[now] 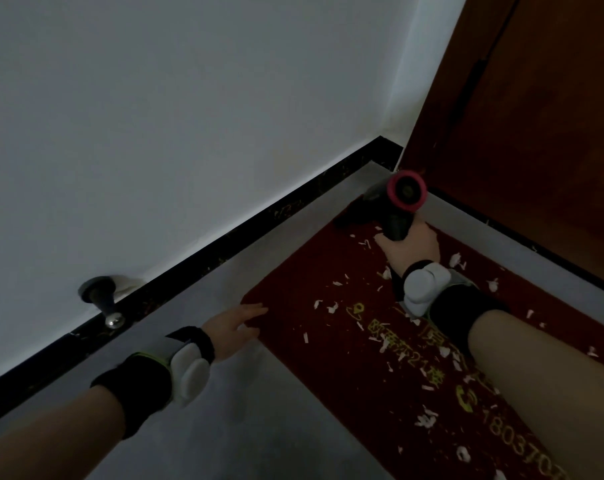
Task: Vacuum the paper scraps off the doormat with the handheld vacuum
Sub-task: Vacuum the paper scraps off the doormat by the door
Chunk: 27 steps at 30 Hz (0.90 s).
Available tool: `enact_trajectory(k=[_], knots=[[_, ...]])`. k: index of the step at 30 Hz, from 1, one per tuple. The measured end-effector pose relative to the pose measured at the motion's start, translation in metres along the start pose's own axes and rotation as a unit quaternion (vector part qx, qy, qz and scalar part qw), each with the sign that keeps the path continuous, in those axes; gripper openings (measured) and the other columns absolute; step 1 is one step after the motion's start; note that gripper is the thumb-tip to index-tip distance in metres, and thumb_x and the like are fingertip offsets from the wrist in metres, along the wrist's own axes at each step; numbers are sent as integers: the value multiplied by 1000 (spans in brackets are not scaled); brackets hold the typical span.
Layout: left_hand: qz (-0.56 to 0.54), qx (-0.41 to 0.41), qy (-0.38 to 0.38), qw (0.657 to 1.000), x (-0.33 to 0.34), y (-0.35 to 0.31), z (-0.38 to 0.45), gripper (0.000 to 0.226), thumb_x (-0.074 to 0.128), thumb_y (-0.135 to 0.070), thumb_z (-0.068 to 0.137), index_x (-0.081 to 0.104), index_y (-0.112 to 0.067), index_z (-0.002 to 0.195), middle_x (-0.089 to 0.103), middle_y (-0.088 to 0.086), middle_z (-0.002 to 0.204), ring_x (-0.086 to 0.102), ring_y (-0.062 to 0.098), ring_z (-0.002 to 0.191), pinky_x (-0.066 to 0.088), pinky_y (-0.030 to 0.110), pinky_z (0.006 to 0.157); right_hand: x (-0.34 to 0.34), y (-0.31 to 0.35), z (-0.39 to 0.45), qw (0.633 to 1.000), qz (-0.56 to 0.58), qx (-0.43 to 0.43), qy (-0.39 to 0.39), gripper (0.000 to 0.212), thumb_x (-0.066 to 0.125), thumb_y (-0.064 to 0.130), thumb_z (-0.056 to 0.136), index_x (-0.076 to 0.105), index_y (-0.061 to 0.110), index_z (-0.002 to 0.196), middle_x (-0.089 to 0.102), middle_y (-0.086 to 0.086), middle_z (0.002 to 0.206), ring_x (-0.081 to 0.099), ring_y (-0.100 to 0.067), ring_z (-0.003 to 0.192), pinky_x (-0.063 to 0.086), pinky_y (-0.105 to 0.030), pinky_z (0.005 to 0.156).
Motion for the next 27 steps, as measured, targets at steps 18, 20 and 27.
enact_trajectory(k=[18, 20, 27], knots=[[-110, -69, 32, 991, 13, 23, 6, 42, 43, -30, 99, 38, -30, 141, 30, -1, 152, 29, 19, 139, 23, 29, 114, 21, 25, 8, 992, 30, -11, 124, 26, 72, 26, 73, 55, 12, 88, 59, -9, 81, 60, -28, 74, 44, -31, 61], [-120, -84, 33, 989, 13, 21, 5, 43, 44, -29, 99, 39, -27, 141, 32, 1, 151, 30, 20, 139, 23, 28, 113, 21, 26, 5, 987, 32, 2, 158, 28, 73, 25, 74, 57, 11, 92, 60, -11, 86, 61, -30, 78, 47, -34, 65], [-125, -99, 11, 987, 13, 16, 4, 44, 47, -24, 98, 40, -22, 142, 28, 1, 153, 27, 21, 141, 22, 28, 114, 0, 28, -2, 989, 4, -19, 145, 21, 72, 24, 77, 53, 17, 84, 54, -1, 72, 55, -24, 68, 46, -34, 66]])
Point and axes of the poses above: each hand's wrist, its own z-axis towards the middle knuckle, its own x-axis out of the palm, y = z × x, the point moved 8 cm from there along z, towards the middle knuckle
